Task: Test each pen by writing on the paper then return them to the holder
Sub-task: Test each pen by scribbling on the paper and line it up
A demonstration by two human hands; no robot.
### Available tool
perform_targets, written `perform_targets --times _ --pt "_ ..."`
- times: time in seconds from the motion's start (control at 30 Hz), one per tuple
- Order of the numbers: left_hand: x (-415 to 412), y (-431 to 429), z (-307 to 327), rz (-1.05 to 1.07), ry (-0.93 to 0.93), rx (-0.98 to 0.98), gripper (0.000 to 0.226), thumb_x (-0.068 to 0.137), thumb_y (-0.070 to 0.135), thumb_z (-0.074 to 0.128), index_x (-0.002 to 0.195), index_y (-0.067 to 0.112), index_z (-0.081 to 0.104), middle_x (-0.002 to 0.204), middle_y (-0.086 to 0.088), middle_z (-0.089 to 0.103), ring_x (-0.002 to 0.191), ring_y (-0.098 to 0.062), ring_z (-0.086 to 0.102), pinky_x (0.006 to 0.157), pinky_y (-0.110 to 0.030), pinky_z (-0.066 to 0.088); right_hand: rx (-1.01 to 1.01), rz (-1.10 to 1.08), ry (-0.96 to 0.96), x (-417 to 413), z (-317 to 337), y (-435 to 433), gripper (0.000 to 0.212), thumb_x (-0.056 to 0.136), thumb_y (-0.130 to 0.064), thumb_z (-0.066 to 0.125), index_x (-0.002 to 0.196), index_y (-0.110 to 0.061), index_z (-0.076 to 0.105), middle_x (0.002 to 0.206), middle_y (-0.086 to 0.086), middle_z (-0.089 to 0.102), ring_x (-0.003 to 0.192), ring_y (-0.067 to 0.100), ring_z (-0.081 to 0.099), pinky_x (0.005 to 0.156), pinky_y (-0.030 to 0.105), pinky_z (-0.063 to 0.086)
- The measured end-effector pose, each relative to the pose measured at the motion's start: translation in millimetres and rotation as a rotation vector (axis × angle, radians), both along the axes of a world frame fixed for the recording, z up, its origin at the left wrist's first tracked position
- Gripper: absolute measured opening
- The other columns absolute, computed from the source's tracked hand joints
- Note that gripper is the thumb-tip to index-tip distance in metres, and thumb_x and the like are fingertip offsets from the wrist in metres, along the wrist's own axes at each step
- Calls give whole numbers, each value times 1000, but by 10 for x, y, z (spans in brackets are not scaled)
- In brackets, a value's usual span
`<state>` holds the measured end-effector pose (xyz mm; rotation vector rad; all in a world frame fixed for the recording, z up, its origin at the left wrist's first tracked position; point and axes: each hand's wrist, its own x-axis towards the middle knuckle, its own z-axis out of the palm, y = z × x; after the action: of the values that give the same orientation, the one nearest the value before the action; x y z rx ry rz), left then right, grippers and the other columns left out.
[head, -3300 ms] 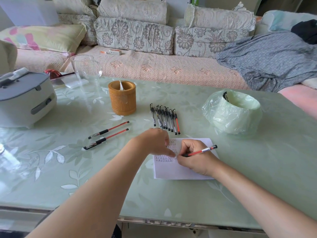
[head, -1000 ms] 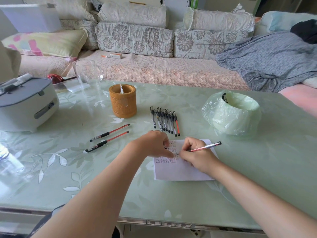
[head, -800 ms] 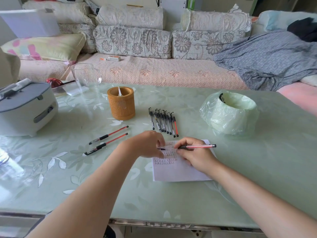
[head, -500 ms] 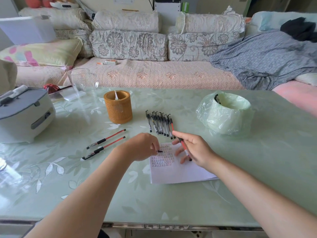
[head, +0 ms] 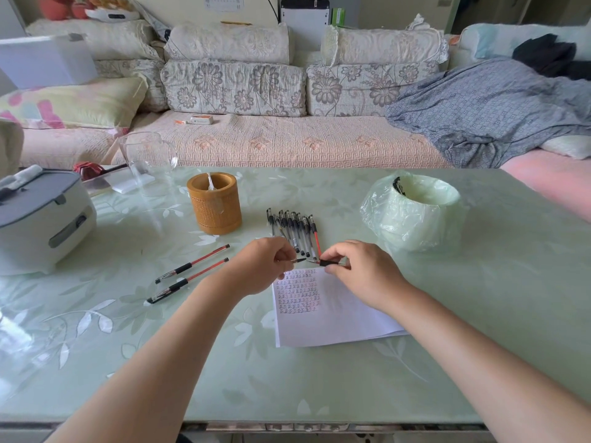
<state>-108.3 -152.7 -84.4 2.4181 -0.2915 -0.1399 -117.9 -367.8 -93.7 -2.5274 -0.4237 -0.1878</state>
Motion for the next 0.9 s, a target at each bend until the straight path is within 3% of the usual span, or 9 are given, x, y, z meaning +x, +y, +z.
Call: perform_targets --times 0.17,0.47,0.6,0.67,0.77,0.9 --pt "-23 -20 9 -19 -10 22 11 94 12 58 94 21 64 79 9 67 68 -3 64 50 -6 38 -84 45 -165 -24 -5 6 16 90 -30 65 105 -32 71 95 -9 65 93 17 60 78 32 46" --pt "-54 -120 12 -72 -9 15 11 92 19 61 90 25 70 78 8 69 65 -2 63 56 -10 40 -131 139 -174 -38 -43 56 17 94 -29 60 108 -27 70 96 -6 63 95 20 56 80 35 44" --pt "-81 -166 29 -50 30 -16 9 94 24 60 91 21 68 76 5 71 58 -6 61 60 -21 49 -180 141 -104 -78 -42 64 27 94 -39 52 112 -23 63 96 -8 57 102 18 54 81 34 45" --pt "-88 -178 48 -30 60 3 17 91 31 63 82 19 70 70 5 71 54 -5 59 60 -26 50 -288 135 -129 -113 -30 72 37 89 -54 50 103 -22 62 90 -10 55 97 18 54 74 31 40" --pt "-136 -229 50 -39 124 71 23 87 38 66 71 22 71 57 5 66 45 -4 53 52 -22 44 -478 112 -203 -168 -5 131 52 81 -75 39 77 -24 51 82 -4 63 84 21 55 70 34 37" --pt "-217 -306 28 -79 203 22 25 85 39 67 74 17 74 66 -5 73 58 -10 63 63 -29 53 -564 66 -155 -174 9 146 60 74 -76 40 61 -18 51 61 -2 56 67 24 54 61 31 35"
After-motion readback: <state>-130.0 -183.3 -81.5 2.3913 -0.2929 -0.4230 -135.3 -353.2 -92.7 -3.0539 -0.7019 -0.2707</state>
